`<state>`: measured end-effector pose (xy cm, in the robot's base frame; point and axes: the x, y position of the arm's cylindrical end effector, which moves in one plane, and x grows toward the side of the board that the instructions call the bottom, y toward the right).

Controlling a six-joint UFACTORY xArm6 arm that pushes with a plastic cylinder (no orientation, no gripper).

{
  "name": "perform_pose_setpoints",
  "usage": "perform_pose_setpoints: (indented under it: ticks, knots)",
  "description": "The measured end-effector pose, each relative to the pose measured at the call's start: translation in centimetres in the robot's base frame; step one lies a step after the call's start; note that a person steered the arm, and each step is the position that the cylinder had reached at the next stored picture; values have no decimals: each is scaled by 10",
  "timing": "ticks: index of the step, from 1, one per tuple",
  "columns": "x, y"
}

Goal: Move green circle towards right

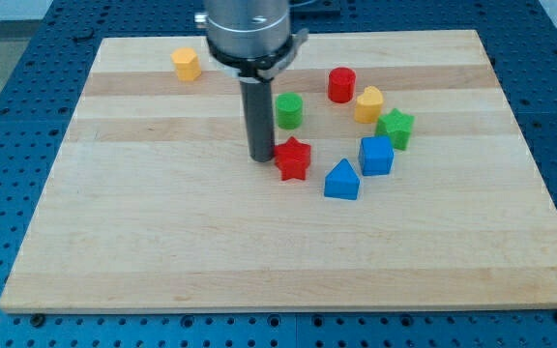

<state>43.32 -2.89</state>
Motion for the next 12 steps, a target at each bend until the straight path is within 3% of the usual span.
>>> perform_pose_setpoints:
  ticks: [2, 4, 9, 10, 12]
  knots:
    - [-5, -8]
    - [-16, -77]
    - [-61, -142]
    - [-82, -145]
    - [-59, -122]
